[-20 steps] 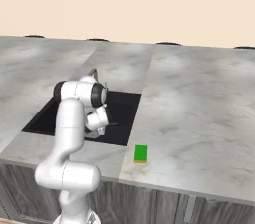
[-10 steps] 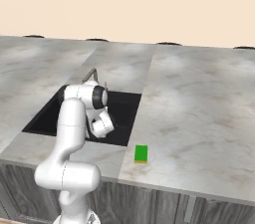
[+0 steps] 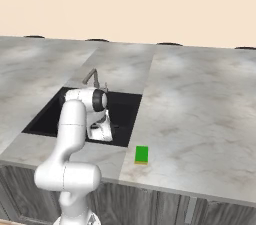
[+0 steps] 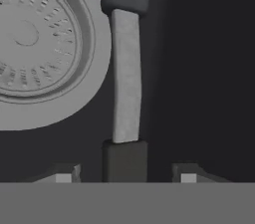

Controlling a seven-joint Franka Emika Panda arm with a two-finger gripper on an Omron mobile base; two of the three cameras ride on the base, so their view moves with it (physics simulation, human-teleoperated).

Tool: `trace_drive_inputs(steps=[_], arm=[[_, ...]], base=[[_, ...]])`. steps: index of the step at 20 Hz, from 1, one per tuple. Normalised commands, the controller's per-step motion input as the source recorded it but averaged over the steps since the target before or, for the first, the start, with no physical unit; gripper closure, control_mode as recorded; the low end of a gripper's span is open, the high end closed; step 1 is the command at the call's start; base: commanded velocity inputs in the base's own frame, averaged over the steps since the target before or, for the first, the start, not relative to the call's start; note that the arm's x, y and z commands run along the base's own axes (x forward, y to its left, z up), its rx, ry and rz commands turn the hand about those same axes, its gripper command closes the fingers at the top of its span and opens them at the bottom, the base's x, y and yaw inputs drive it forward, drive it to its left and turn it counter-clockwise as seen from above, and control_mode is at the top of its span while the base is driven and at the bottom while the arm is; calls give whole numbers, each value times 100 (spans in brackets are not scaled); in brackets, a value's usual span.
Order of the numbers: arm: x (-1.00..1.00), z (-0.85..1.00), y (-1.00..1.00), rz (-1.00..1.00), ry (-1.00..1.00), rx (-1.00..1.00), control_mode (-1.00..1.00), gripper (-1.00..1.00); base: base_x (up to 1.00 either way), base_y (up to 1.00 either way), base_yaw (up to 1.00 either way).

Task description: Pick the pan and sponge and place them into the sink. Then turn on the water.

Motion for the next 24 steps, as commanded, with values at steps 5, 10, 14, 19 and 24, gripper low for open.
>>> trace_drive_inputs(steps=[5, 10, 14, 19, 24], arm=[[5, 69, 2, 0, -1, 0, -100, -100], [8, 85, 7, 1, 0, 0, -100, -100], [4, 66, 9, 0, 0, 0, -100, -100], [0, 52, 1, 0, 0, 0, -100, -100], [-11, 23, 0, 0, 0, 0, -100, -100]], base=[[0, 0, 0], [0, 0, 0], [0, 0, 0], [0, 0, 0], [0, 0, 0]])
